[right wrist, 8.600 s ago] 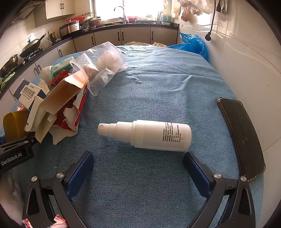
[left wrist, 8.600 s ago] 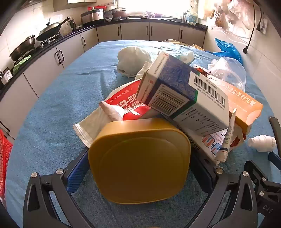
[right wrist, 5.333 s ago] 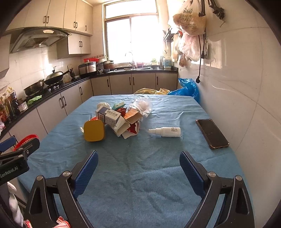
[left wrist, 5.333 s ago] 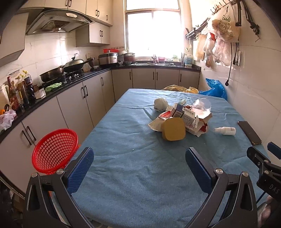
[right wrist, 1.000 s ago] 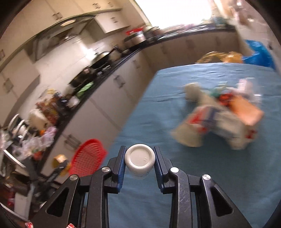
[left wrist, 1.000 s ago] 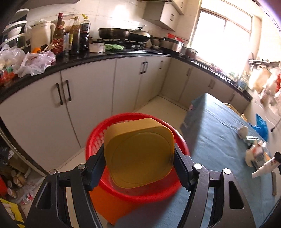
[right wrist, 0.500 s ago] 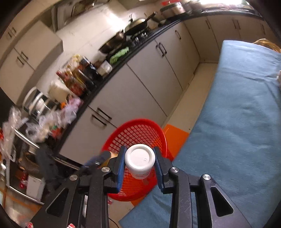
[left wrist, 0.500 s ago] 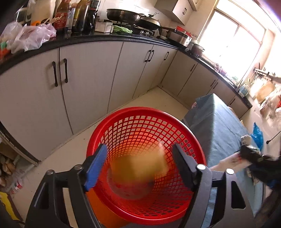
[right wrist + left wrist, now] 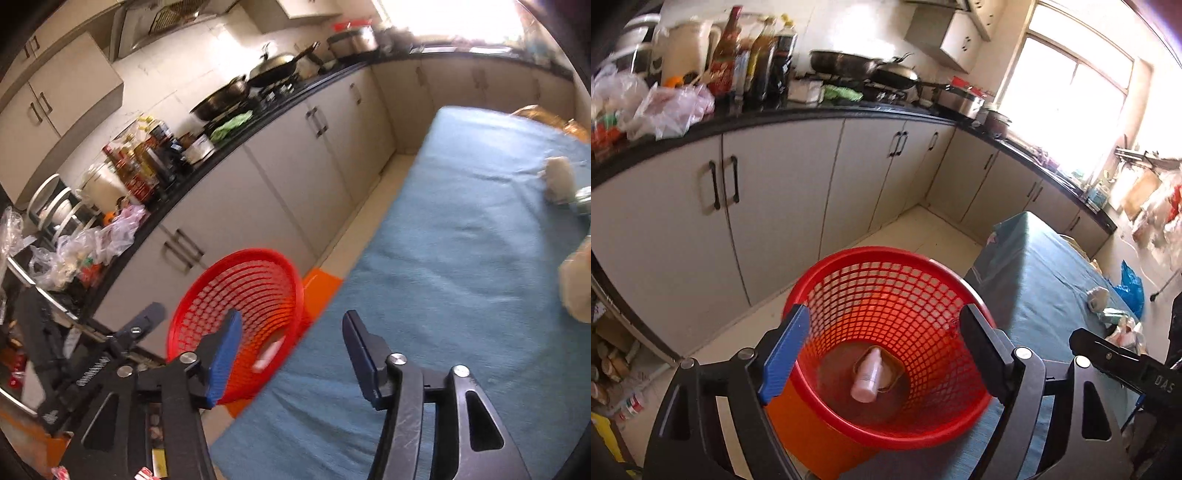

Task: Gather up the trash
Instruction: 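Grasp the white-red snack bag with the left tool while the right tool grasps the blue medicine box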

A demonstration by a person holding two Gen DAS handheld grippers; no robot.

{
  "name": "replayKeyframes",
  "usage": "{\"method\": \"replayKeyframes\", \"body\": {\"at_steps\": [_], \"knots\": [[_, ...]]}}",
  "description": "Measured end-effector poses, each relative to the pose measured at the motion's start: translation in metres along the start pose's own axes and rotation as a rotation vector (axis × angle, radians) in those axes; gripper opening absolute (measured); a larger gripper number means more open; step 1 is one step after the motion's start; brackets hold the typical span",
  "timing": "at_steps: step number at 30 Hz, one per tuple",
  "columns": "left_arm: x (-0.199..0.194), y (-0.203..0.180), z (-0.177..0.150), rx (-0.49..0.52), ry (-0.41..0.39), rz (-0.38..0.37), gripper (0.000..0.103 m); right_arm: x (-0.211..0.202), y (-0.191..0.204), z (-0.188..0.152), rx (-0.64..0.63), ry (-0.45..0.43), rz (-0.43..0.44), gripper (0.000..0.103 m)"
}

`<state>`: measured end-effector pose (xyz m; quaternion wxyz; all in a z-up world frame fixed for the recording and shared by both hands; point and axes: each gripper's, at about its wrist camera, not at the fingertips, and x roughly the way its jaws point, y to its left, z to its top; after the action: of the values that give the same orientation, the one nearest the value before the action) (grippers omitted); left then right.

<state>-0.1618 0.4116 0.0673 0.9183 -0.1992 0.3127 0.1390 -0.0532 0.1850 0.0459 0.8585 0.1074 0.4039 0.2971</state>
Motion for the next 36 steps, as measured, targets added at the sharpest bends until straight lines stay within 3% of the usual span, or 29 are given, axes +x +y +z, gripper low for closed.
{"method": "replayKeyframes", "body": {"at_steps": [3,13,21,27,36], "knots": [[-0.010,-0.019,-0.003,0.037,-0.006,-0.026,0.084,-0.021,-0.019,-0.008,0.006,-0.040,-0.048,0.068],[-0.016,-0.118,-0.031,0.231,0.051,-0.173,0.085,-0.100,-0.118,-0.039,0.047,-0.053,-0.197,0.070],[0.015,-0.210,-0.049,0.322,0.149,-0.313,0.085,-0.157,-0.190,-0.017,-0.045,-0.093,-0.367,0.077],[0.056,-0.280,-0.063,0.438,0.220,-0.389,0.085,-0.147,-0.207,0.007,-0.207,-0.044,-0.372,0.081],[0.109,-0.328,-0.071,0.541,0.325,-0.487,0.085,-0.105,-0.215,0.019,-0.349,0.025,-0.392,0.081]]}}
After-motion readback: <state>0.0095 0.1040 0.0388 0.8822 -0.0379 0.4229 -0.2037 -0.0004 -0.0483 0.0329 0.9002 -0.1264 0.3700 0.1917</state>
